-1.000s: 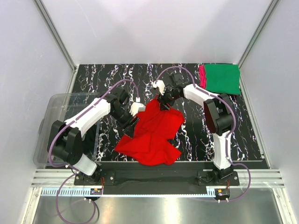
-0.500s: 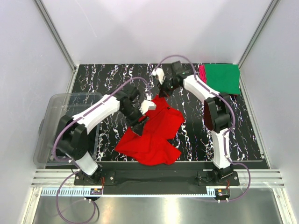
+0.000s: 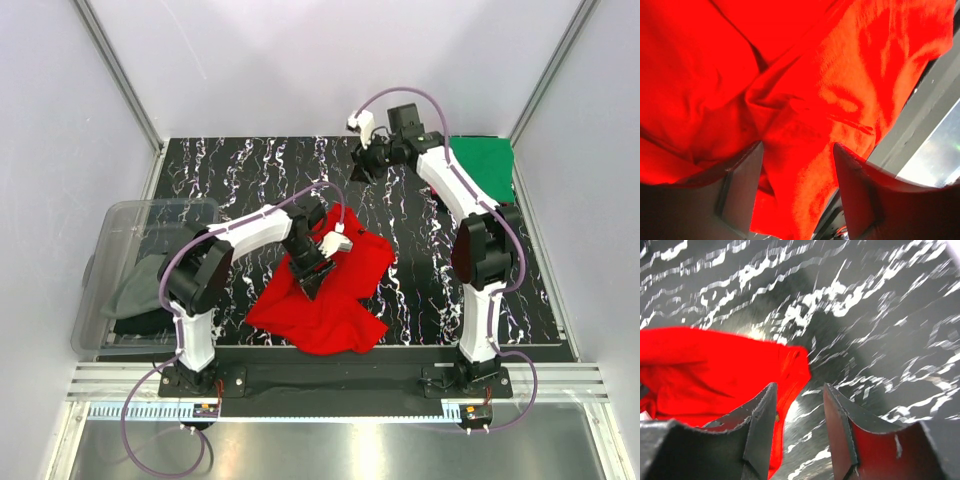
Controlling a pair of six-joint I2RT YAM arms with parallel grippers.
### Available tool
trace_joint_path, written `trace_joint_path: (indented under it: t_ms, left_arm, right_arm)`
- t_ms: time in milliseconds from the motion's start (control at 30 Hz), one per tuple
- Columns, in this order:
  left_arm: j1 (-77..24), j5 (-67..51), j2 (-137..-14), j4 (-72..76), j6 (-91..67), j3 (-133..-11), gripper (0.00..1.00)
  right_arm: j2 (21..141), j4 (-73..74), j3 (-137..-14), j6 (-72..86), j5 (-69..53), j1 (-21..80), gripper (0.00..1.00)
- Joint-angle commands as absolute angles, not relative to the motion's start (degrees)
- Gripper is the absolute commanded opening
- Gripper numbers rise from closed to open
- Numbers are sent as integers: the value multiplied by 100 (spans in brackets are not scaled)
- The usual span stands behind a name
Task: Fold and stack the t-shirts
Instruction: Flatten the tshirt out
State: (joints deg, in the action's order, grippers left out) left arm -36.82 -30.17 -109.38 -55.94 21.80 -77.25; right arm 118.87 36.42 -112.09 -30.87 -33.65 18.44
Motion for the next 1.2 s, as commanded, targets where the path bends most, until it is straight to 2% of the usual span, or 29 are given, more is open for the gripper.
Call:
trace_joint_path:
  t_ms: [0,67,100,167,200,233,300,400,433,500,533,800,1167]
  left_arm:
    - [-3726,-3251,-11109,-5440,2109,-8094,42]
    - [-3744,-3374,-11127,-5519,2171,-8165,27]
    - [-3744,-3401,-11118,-5563,2197,-8191,15]
    - [-3744,-3375,-11092,-5607,2232,-8200,17]
    - [-3744,-3331,-11066,-5625,2215,-8200,40]
    - [-3744,-3305,-11057,-5625,2171,-8191,47]
    - [-3753,-3296,-11048,-5642,2197,-8156,49]
    - [-3744,-3401,-11092,-5713,2267,-8077,36]
    - [-3753,-3410,-11100,-5739,2311,-8068,23]
    - [-3744,-3454,-11083,-5783,2338,-8042,5]
    - [-3744,-3463,-11048,-5783,2347,-8033,0]
    - [-3621,-3261,-10257,-5845,2452,-7699,0]
    - [-3490,-3094,-10081,-5976,2514,-7866,0]
  right_arm:
    - [11654,3683,-10934,-2979,-3296,1863,50]
    - [11698,3674,-10820,-3023,-3287,1855,50]
    - [11733,3674,-10776,-3023,-3313,1828,50]
    - [11838,3683,-10714,-3023,-3375,1820,50]
    - [11874,3691,-10653,-3023,-3419,1819,50]
    - [11909,3691,-10635,-2997,-3445,1819,51]
    - [12014,3709,-10661,-2910,-3585,1828,53]
    - [12251,3954,-10810,-2760,-4032,1811,56]
    - [12330,4059,-10845,-2638,-4121,1819,57]
    - [12568,4122,-10968,-2540,-4314,1819,57]
    - [12647,4200,-11030,-2488,-4368,1811,57]
    - [13552,5159,-11900,-2461,-5168,1811,60]
    - [13957,5397,-12129,-2505,-5089,1854,63]
